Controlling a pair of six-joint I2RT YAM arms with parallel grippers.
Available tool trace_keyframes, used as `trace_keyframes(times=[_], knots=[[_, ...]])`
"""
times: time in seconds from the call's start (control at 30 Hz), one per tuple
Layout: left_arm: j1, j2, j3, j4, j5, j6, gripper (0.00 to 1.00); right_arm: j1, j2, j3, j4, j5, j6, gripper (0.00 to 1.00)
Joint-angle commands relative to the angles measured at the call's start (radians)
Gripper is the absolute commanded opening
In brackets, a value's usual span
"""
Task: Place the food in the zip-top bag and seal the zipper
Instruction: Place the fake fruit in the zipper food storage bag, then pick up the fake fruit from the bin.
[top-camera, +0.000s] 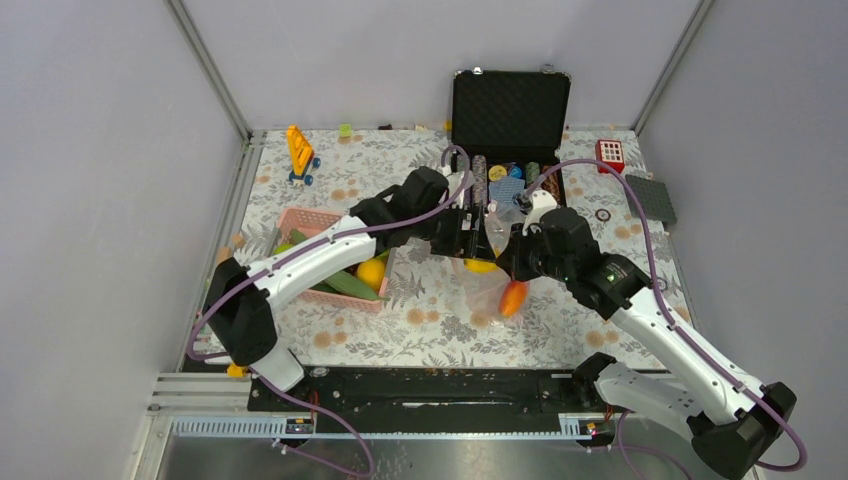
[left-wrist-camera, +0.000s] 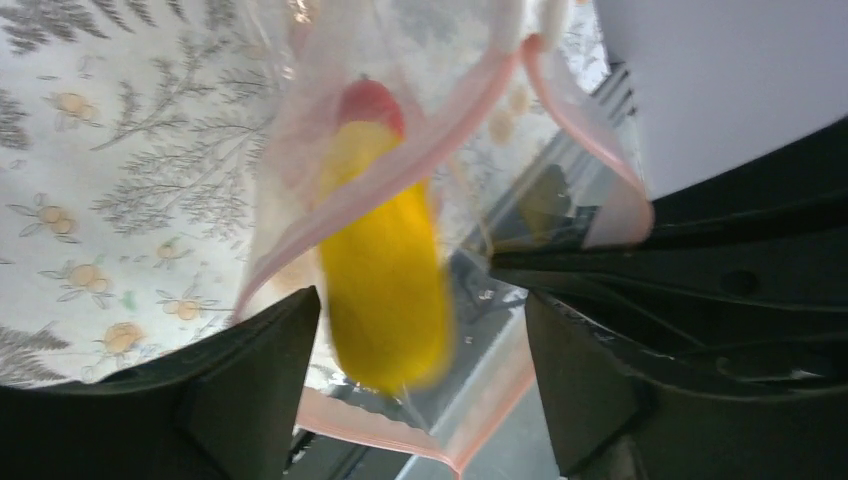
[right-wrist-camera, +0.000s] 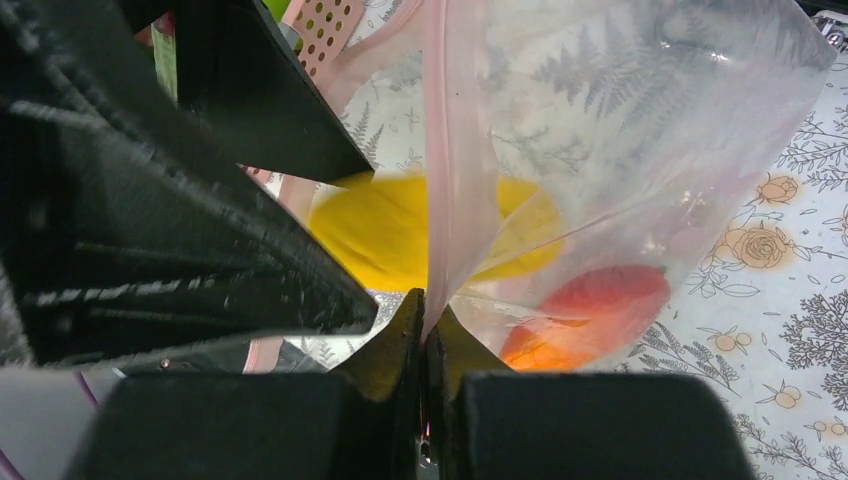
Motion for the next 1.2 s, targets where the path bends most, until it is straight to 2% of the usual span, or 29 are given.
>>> trace_keyframes(times=[0.0, 0.07, 0.23, 0.47, 0.6, 0.73, 0.8, 0.97, 1.17], knots=[[-0.004, -0.053, -0.005, 0.107, 0.099, 0.02, 0.85, 0.003, -0.023, -0.002, 0.038, 0.005, -0.007, 0.0], [-0.005, -0.069, -0.016, 0.107, 0.088, 0.033, 0.98, 0.003, -0.021, 0.0, 0.035, 0.008, -0.007, 0.0], [-0.004, -0.126, -0.037, 0.069, 0.032, 0.077, 0.99, 0.003, -0.018, 0.003, 0.028, 0.021, -0.006, 0.0], [0.025, -0.249, -0.087, -0.016, -0.221, 0.091, 0.99, 0.003, -0.021, -0.001, 0.022, 0.043, -0.01, 0.0], [0.13, -0.352, -0.178, -0.029, -0.338, 0.046, 0.99, 0.003, -0.018, -0.002, 0.022, 0.051, -0.011, 0.0], [0.245, -0.411, -0.225, -0.134, -0.557, -0.044, 0.99, 0.002, -0.015, 0.0, 0.018, 0.052, -0.013, 0.0], [0.309, -0.425, -0.241, -0.176, -0.609, -0.083, 0.99, 0.003, -0.012, 0.0, 0.019, 0.052, -0.014, 0.0], [0.48, -0.442, -0.323, -0.178, -0.621, -0.171, 0.99, 0.003, -0.005, -0.003, 0.017, 0.051, -0.013, 0.0], [0.606, -0.39, -0.416, -0.094, -0.577, -0.245, 0.99, 0.003, -0.003, -0.003, 0.019, 0.052, -0.014, 0.0]])
